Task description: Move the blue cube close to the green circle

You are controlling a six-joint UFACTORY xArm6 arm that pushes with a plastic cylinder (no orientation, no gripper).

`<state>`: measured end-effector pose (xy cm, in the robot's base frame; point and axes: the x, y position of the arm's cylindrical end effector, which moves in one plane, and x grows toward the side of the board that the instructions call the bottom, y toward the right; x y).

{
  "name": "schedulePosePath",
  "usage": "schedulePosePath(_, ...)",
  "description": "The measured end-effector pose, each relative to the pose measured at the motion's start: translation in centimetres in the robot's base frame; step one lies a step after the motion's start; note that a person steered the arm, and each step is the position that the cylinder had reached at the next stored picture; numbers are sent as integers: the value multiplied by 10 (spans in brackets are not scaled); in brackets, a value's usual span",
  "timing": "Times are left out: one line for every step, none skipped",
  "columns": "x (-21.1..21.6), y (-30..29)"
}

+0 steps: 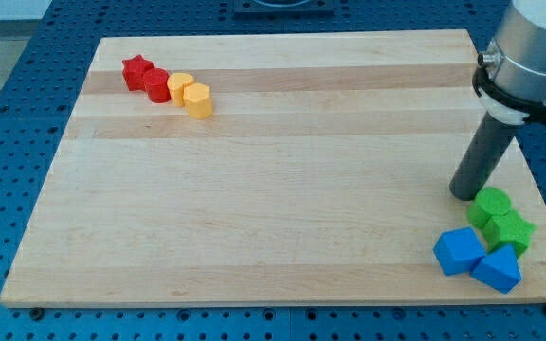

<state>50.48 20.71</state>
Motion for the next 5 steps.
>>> schedulePosePath(12,0)
schedulePosePath(12,-4)
schedulePosePath(5,-33)
schedulePosePath(29,-73)
schedulePosePath(81,-76)
